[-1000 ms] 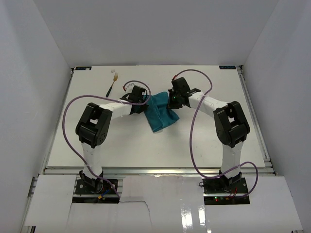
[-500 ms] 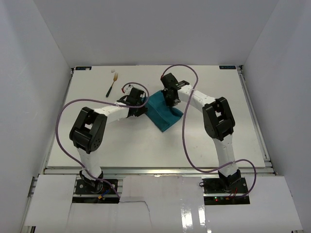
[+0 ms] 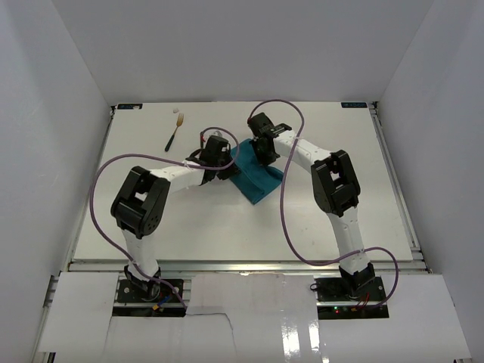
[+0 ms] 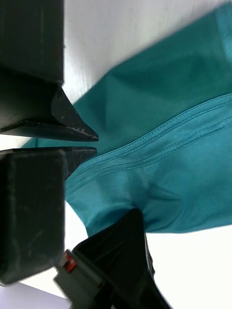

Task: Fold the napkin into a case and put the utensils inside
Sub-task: Insert the spoon into the napkin.

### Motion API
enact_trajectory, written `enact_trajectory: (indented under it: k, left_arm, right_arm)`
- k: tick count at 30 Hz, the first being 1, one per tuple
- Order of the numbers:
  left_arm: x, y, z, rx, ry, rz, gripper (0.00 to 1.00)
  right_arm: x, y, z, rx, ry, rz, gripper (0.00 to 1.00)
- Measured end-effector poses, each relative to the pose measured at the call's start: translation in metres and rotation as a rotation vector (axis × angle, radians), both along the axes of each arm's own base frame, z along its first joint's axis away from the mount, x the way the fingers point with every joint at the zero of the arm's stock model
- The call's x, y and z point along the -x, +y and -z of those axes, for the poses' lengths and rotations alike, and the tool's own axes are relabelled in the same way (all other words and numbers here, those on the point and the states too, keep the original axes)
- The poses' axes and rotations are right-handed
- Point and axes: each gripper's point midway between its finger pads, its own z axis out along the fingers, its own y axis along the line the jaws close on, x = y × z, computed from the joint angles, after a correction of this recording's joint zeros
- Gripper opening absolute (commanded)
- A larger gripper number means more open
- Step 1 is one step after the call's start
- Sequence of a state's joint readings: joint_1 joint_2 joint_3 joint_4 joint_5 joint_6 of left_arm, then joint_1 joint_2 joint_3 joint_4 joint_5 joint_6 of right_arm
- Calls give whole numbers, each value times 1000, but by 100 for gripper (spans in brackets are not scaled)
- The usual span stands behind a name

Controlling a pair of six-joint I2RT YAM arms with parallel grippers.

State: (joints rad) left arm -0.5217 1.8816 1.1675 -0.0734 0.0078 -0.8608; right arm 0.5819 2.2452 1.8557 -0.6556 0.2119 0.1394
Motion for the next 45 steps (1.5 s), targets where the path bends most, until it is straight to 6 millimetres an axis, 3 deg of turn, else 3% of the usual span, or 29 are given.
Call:
enact_trajectory:
  k: [5,11,19,27,35,45]
  left_arm:
    - [-2,-10,34,-9,57,21,16]
    - [-17,-20,33,22,48,14,15]
    - [-17,-20,34,28,56,-2,15]
    - [-16,-20,34,30,59,-28,14]
    - [-4,-4,28,-19,76,-80,18]
    - [9,25,-8,-38,33,-195,16]
  right_arm:
    - [2,3,0,5,1,-43,8]
    - [11,15,-12,-2,-18,-130,8]
    - [42,61,-29,10,-71,-289,8]
    - [51,62,-20,-15,-36,-235,8]
    - [62,61,-6,-38,8,-165,8]
    - [70,59,12,-56,41,-116,8]
